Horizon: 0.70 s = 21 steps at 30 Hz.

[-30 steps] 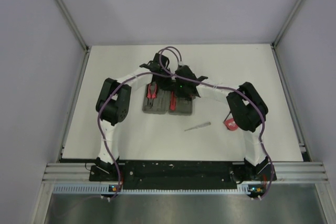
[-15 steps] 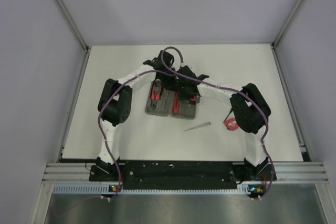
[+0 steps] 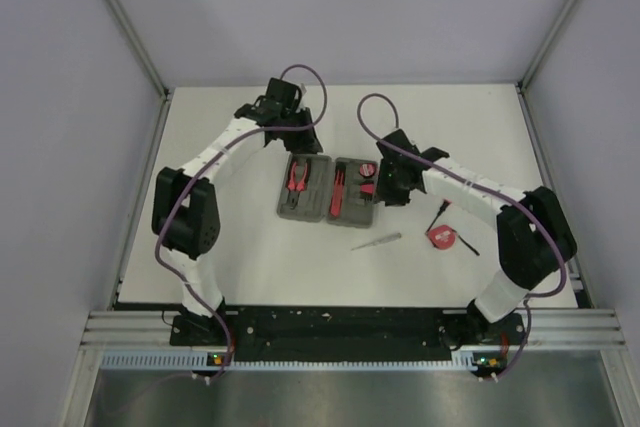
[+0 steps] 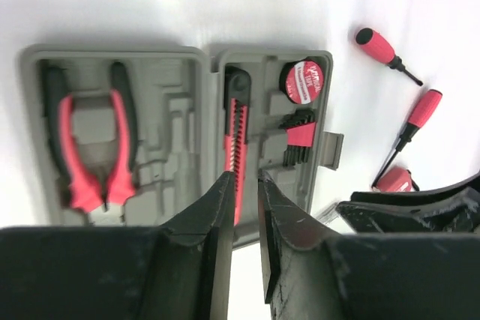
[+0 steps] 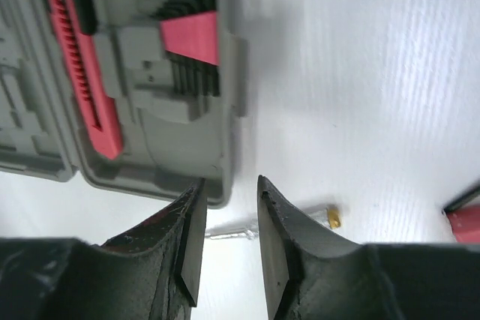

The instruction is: Pack the tool kit

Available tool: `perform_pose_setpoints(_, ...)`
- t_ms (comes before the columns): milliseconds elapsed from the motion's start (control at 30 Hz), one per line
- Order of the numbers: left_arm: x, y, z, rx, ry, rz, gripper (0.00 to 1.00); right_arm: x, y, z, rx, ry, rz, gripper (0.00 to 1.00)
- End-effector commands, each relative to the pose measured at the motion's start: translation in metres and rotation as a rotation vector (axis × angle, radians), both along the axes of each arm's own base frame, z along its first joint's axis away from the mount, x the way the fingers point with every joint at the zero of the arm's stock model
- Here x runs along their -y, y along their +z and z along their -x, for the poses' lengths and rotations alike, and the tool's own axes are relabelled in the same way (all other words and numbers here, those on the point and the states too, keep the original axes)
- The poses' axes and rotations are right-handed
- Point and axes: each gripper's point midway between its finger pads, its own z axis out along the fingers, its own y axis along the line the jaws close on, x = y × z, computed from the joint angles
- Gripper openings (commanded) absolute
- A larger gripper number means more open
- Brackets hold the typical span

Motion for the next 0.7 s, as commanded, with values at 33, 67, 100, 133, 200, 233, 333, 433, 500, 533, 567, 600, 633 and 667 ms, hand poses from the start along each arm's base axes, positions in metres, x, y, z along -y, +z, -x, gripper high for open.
perform_pose_setpoints(33,-0.051,0.05,-0.001,0.21,0.082,-0.039,0.24,0.02,-0.001,0.035,-0.142,-0.164,-0.088,0.37)
perform_pose_setpoints(67,-0.06,0.061,-0.002,0.268,0.109,-0.042,0.27,0.022,-0.003,0.039,-0.155,-0.194,-0.095,0.39)
perform_pose_setpoints(100,-0.069,0.068,-0.003,0.31,0.137,-0.047,0.31,0.02,-0.004,0.045,-0.179,-0.205,-0.118,0.4)
perform_pose_setpoints(133,-0.078,0.073,-0.004,0.35,0.162,-0.06,0.34,0.02,-0.006,0.049,-0.194,-0.225,-0.123,0.41)
perform_pose_setpoints(200,-0.096,0.076,-0.003,0.396,0.217,-0.098,0.5,0.027,-0.011,0.058,-0.232,-0.273,-0.112,0.43)
perform_pose_setpoints(233,-0.101,0.083,-0.003,0.426,0.23,-0.109,0.52,0.03,-0.014,0.063,-0.247,-0.289,-0.107,0.44)
perform_pose_setpoints(333,-0.118,0.084,-0.003,0.43,0.281,-0.172,0.58,0.033,-0.019,0.075,-0.286,-0.335,-0.114,0.46)
perform_pose_setpoints(433,-0.12,0.083,0.0,0.427,0.287,-0.173,0.6,0.036,-0.028,0.087,-0.338,-0.376,-0.12,0.46)
perform_pose_setpoints(500,-0.118,0.082,0.002,0.428,0.279,-0.16,0.62,0.036,-0.034,0.093,-0.371,-0.404,-0.122,0.46)
perform_pose_setpoints(533,-0.118,0.082,0.003,0.425,0.278,-0.158,0.61,0.036,-0.037,0.094,-0.384,-0.415,-0.119,0.46)
perform_pose_setpoints(567,-0.118,0.082,0.004,0.424,0.274,-0.158,0.61,0.036,-0.04,0.095,-0.394,-0.426,-0.115,0.46)
perform_pose_setpoints(600,-0.117,0.082,0.005,0.422,0.271,-0.155,0.62,0.035,-0.042,0.093,-0.395,-0.425,-0.113,0.45)
perform_pose_setpoints(633,-0.116,0.081,0.005,0.419,0.267,-0.153,0.61,0.035,-0.044,0.09,-0.386,-0.422,-0.104,0.43)
perform_pose_setpoints(667,-0.116,0.081,0.006,0.418,0.266,-0.149,0.62,0.037,-0.045,0.086,-0.375,-0.43,-0.091,0.43)
